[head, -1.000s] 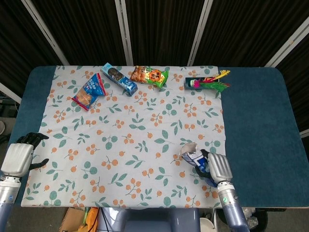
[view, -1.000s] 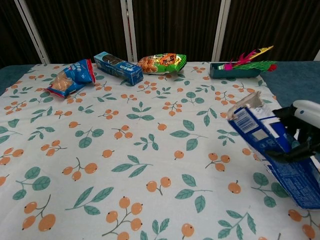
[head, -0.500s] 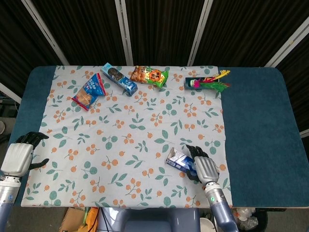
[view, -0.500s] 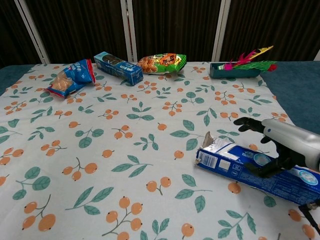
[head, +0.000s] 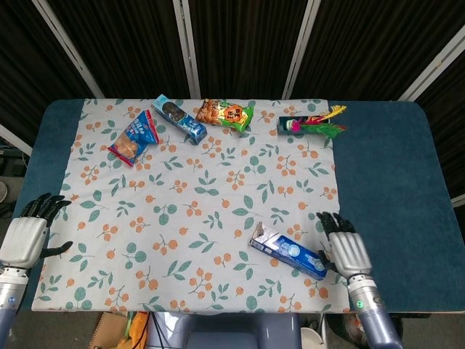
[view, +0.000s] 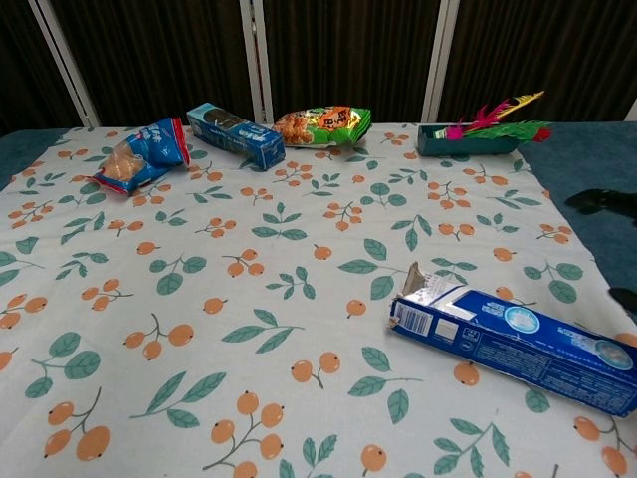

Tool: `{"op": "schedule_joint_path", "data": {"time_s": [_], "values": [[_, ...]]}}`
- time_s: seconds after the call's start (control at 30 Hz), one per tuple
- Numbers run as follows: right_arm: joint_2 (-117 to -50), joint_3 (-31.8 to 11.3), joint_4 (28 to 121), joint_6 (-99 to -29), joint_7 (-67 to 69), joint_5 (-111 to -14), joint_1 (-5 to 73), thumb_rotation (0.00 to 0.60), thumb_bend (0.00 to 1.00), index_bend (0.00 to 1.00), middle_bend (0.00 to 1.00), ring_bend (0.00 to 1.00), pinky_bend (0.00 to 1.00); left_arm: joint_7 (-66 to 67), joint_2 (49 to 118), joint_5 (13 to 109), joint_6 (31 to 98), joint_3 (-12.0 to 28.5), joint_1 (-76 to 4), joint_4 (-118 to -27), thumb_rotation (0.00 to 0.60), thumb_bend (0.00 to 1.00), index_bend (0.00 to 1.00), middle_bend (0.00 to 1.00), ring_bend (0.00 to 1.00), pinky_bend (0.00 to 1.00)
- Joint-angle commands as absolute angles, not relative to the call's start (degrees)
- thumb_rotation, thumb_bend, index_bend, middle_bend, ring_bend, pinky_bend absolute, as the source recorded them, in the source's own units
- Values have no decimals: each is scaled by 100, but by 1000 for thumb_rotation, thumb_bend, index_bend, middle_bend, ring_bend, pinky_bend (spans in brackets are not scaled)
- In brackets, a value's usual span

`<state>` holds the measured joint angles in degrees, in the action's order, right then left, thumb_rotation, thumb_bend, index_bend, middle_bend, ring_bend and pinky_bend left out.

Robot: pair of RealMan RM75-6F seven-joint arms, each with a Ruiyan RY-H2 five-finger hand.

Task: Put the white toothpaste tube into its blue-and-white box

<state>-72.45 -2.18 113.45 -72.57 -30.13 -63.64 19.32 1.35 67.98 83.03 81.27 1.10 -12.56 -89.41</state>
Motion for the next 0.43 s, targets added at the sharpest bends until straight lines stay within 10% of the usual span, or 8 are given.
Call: {"op": "schedule_joint_path", "data": {"time_s": [0.03,0.43], "values": [[-6411,213,11341,-7547,-2442,-7087,1514,600,426,0,42,0,62,231,6614,8255,8094,47,-1171,-9227,600,67,133,64,34,82],[-6075,598,9962,-8785,-1110,-8499,558,600,425,0,0,0,11,799,6389,8629,8543,-176,-797,-9392,600,46,3,0,0,0]]}}
